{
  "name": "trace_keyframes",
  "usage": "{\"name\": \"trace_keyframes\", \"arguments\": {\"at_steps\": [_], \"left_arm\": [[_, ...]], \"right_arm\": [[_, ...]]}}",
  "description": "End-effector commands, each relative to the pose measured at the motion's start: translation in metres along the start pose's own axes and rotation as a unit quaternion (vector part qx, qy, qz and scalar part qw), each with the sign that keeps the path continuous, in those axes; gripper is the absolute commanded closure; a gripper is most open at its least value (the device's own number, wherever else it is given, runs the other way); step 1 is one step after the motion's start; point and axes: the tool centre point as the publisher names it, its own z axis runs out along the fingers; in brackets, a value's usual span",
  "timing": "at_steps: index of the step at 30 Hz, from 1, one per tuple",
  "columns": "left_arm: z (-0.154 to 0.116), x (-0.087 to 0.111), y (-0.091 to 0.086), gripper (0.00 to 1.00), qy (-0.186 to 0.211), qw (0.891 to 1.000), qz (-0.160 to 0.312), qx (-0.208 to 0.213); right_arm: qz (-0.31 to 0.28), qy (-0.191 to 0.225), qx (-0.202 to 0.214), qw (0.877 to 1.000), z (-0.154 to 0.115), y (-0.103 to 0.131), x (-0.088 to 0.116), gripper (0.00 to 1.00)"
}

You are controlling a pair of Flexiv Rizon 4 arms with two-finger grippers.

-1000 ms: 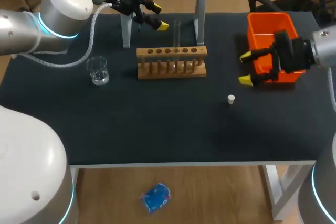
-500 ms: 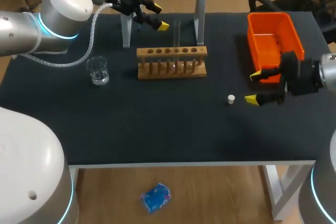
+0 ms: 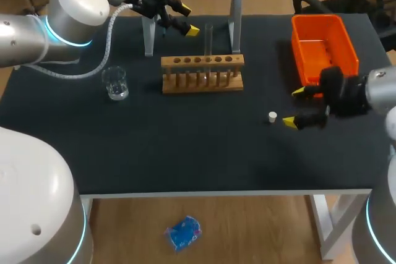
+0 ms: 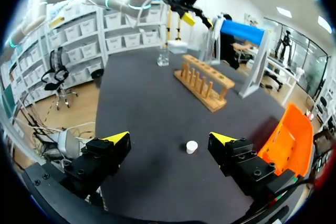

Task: Invert the test tube, pick up the pipette, mount the tip to pipette, aspirate from beaker and dispense into the tube, eject the tip, return the pipette, and cap with the stopper.

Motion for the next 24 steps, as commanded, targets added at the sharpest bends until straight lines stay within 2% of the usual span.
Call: {"name": "trace_keyframes", "arguments": {"at_steps": [1,8,22,23,24], "left_arm": [[-0.001,-0.001,-0.001,0.0,0.002,1.0,-0.001,-0.003],[-0.001,-0.001,-0.001,0.0,0.002,1.0,-0.001,-0.003],[-0.001,-0.001,-0.001,0.0,0.002,1.0,-0.001,-0.003],[-0.001,-0.001,-0.001,0.0,0.002,1.0,-0.001,-0.003],[-0.001,-0.001,-0.001,0.0,0.002,1.0,-0.001,-0.003]], "right_arm": [[0.015,-0.016,0.006,1.0,0.03,-0.008,0.001,0.0],[0.028,-0.022,0.007,0.999,0.045,-0.023,-0.003,0.0],[0.041,-0.026,0.003,0.999,0.061,-0.037,-0.021,0.0],[0.042,-0.026,0.002,0.999,0.062,-0.038,-0.023,0.07],[0.044,-0.026,0.002,0.999,0.063,-0.038,-0.024,0.06]]}}
